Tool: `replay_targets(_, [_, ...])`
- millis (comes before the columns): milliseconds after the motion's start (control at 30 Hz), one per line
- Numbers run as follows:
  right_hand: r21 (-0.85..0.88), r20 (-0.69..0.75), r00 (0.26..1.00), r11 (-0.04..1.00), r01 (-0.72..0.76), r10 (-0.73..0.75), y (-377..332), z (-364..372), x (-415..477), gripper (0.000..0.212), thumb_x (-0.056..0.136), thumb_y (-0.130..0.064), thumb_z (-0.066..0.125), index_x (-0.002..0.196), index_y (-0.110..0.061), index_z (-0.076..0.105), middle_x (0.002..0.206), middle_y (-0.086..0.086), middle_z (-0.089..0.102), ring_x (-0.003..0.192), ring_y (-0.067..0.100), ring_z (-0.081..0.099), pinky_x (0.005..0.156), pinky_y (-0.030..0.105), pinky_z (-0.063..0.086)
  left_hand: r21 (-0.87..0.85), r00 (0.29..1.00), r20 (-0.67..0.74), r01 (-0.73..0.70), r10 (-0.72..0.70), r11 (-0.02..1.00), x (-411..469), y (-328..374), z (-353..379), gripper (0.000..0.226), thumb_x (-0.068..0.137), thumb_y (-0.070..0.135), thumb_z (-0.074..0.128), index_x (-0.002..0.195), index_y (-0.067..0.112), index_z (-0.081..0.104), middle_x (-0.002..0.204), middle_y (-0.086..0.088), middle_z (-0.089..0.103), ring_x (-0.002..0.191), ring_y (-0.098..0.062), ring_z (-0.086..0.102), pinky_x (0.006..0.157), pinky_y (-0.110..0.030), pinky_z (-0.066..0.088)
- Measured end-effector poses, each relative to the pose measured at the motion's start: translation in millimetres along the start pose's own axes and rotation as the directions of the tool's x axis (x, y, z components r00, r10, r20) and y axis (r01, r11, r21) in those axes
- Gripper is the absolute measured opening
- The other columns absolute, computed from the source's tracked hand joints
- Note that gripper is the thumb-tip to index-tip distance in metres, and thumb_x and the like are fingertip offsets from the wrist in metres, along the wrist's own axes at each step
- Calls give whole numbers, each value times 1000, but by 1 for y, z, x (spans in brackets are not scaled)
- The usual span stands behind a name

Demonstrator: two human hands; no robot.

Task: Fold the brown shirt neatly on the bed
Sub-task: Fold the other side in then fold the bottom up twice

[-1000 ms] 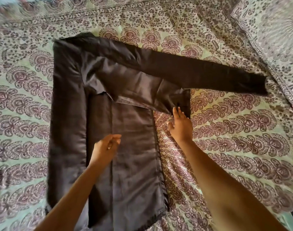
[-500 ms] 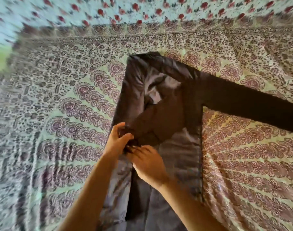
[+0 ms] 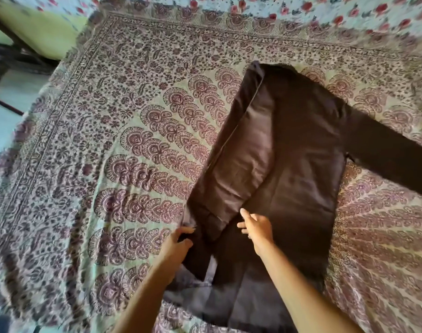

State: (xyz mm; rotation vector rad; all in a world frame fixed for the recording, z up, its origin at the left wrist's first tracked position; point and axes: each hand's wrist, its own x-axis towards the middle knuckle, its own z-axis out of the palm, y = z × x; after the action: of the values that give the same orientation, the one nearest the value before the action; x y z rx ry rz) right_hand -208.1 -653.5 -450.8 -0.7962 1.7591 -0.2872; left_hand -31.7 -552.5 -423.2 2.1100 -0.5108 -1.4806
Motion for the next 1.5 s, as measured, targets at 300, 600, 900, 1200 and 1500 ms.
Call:
replay_targets(300, [344,-69,998,939,21,3,-9,8,3,13,88,-16,56,76,-11,55,77,4,58,73,17,56,68,35,51,-286,992,93,113,-90,952,-17,-22,-17,31,84,-17,47,91,11,58,92,-12,65,77,-21,61,55,-27,54])
replay_targets(600, [305,-59,998,952,14,5,10,6,2,29,82,-15,67,98,-13,43,77,-1,52,65,11,52,58,28,46,537,998,50,-55,33,842,-1,-40,-14,28,75,4,63,81,30,59,79,-3,61,72,-21,59,68,-33,54])
replay_targets(900, [412,-127,986,898,151,-107,-12,1,18,27,80,2,64,101,-11,54,85,1,55,68,3,49,62,15,39,717,981,191,-125,-21,685,3,-28,-25,34,76,6,68,69,36,53,81,-2,63,77,-20,64,75,-32,57])
replay_targets(1200, [-351,-113,910,873,338,-398,-20,2,26,28,77,-9,66,103,-17,62,116,5,49,92,22,57,78,29,44,944,904,296,-227,-309,238,23,7,-19,34,81,33,66,109,15,64,109,-5,67,100,-22,64,89,-32,52])
replay_targets(1500, [-665,-233,634,596,450,-738,-76,-1,71,41,74,-32,44,108,-13,58,117,9,57,105,32,54,81,39,43,726,905,290,-419,311,545,101,149,21,17,87,30,56,100,23,64,99,-6,69,92,-29,64,80,-37,53])
